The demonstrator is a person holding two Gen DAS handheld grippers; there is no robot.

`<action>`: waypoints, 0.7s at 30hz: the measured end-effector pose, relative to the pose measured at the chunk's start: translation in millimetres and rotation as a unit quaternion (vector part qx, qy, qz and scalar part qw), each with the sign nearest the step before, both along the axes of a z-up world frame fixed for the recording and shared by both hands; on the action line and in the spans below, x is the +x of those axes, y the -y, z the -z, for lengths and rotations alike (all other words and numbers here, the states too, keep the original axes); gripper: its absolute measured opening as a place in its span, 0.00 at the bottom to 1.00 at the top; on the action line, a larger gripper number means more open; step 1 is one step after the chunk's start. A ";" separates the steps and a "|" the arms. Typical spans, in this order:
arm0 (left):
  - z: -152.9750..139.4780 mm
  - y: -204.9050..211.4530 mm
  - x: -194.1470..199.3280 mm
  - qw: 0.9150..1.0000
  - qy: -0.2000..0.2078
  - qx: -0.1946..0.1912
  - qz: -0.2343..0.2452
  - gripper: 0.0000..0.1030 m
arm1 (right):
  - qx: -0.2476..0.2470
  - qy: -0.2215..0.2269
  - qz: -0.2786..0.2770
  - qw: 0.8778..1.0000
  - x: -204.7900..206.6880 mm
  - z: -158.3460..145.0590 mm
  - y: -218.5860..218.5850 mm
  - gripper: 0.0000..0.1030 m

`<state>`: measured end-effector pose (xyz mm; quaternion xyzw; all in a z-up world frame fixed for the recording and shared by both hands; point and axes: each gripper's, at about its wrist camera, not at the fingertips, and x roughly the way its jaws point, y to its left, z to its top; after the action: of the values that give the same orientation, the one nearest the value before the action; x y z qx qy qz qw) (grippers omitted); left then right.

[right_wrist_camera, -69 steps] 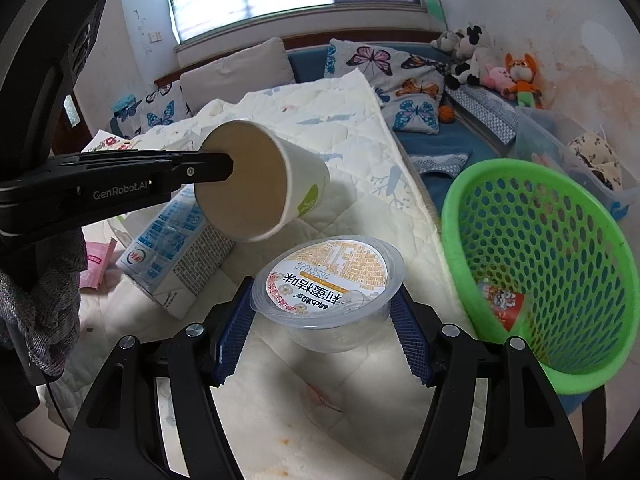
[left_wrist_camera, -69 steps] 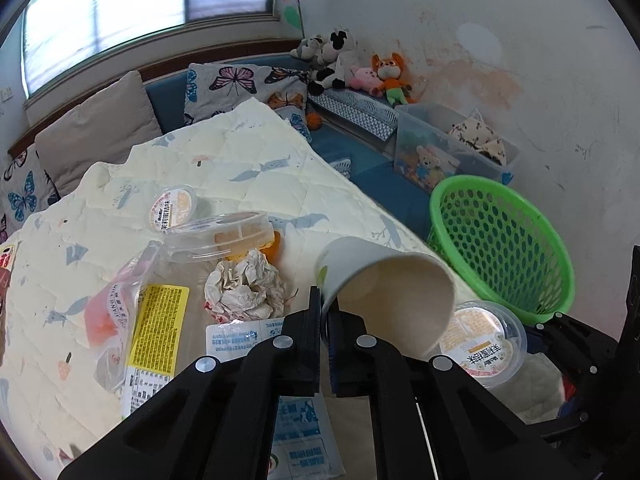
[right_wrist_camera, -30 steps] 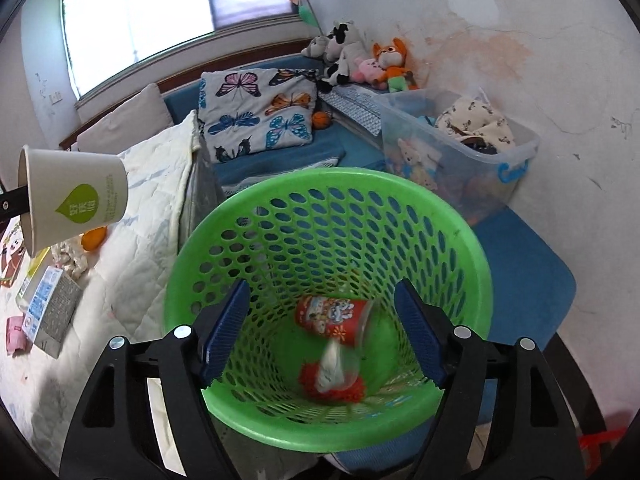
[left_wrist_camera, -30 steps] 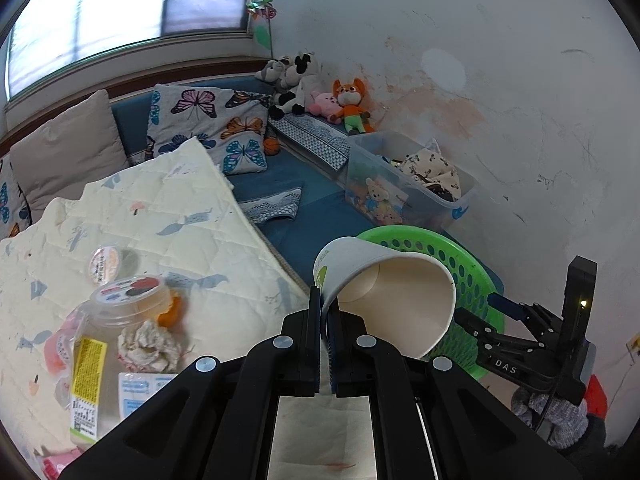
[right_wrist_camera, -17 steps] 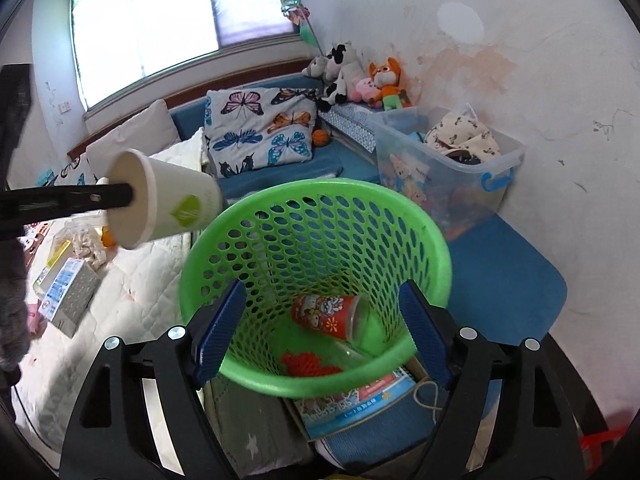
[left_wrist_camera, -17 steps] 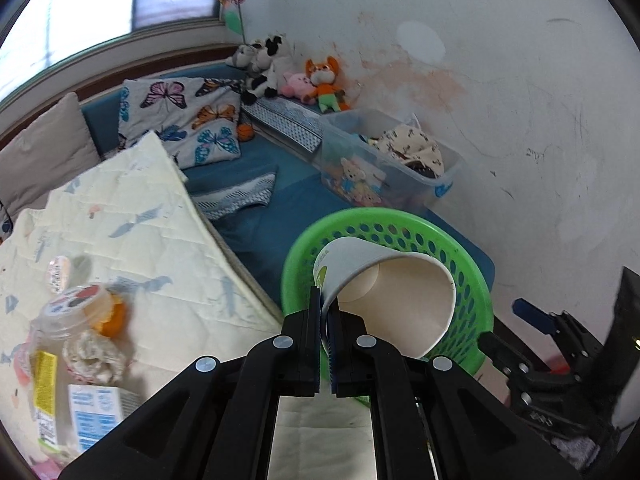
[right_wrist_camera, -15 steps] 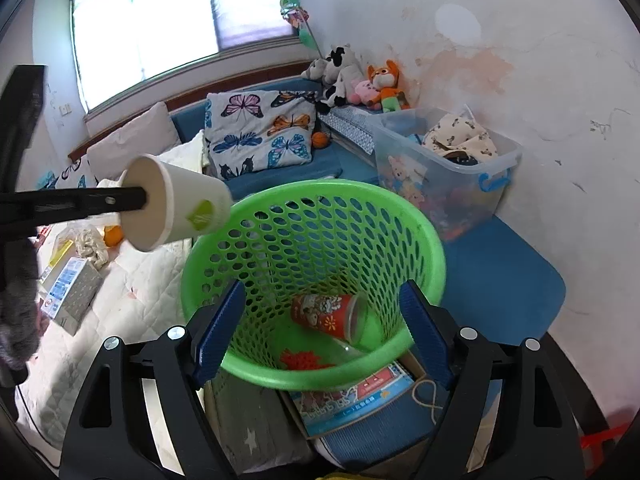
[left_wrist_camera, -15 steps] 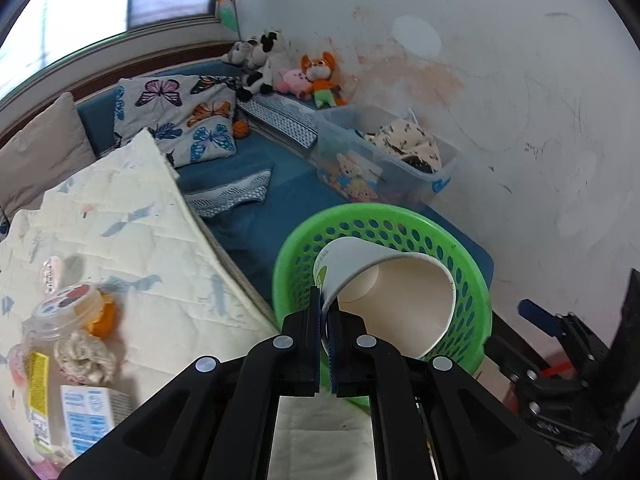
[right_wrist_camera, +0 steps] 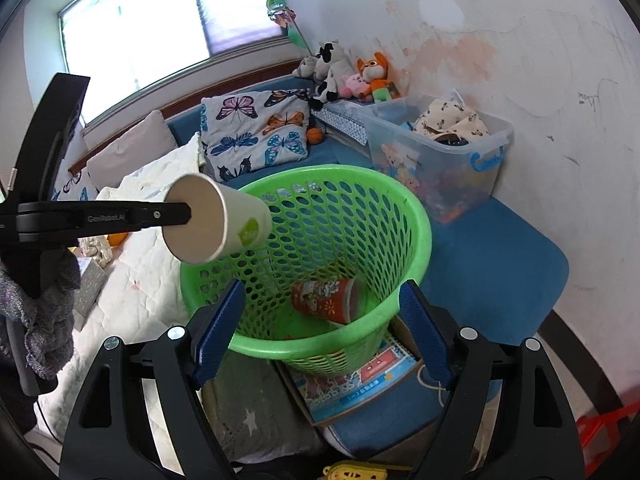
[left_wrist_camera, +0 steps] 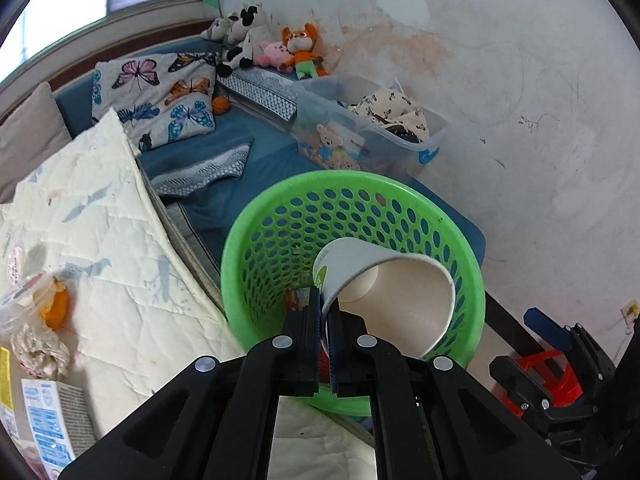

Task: Collect trash
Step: 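Lower the white paper cup into the green wastebasket and open the left gripper, then move both grippers back over the remaining trash on the bed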

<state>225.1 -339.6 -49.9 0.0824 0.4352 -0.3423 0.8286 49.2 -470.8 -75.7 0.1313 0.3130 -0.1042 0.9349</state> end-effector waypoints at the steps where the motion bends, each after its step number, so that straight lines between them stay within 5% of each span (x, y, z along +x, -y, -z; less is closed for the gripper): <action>1: 0.5 -0.9 0.3 1.000 -0.003 -0.003 -0.002 0.23 | 0.000 0.000 0.000 1.000 -0.5 0.0 -0.7 0.77; 2: 0.4 -2.1 0.3 1.000 -0.002 -0.006 -0.004 0.32 | 0.000 0.000 0.000 1.000 -1.3 -0.1 -1.4 0.77; 10: -14.7 -31.3 -13.3 1.000 0.020 -0.023 -0.007 0.40 | 0.003 0.002 -0.013 1.000 -5.3 -1.1 -14.7 0.77; 21: -43.5 -130.0 -42.3 0.996 0.062 -0.040 -0.058 0.55 | 0.008 0.017 -0.068 0.998 4.2 -13.1 -65.9 0.79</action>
<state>182.8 -209.7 -6.4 0.0448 0.3731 -0.3050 0.8751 53.4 -404.9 -62.6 0.1189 0.3063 -0.0359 0.9438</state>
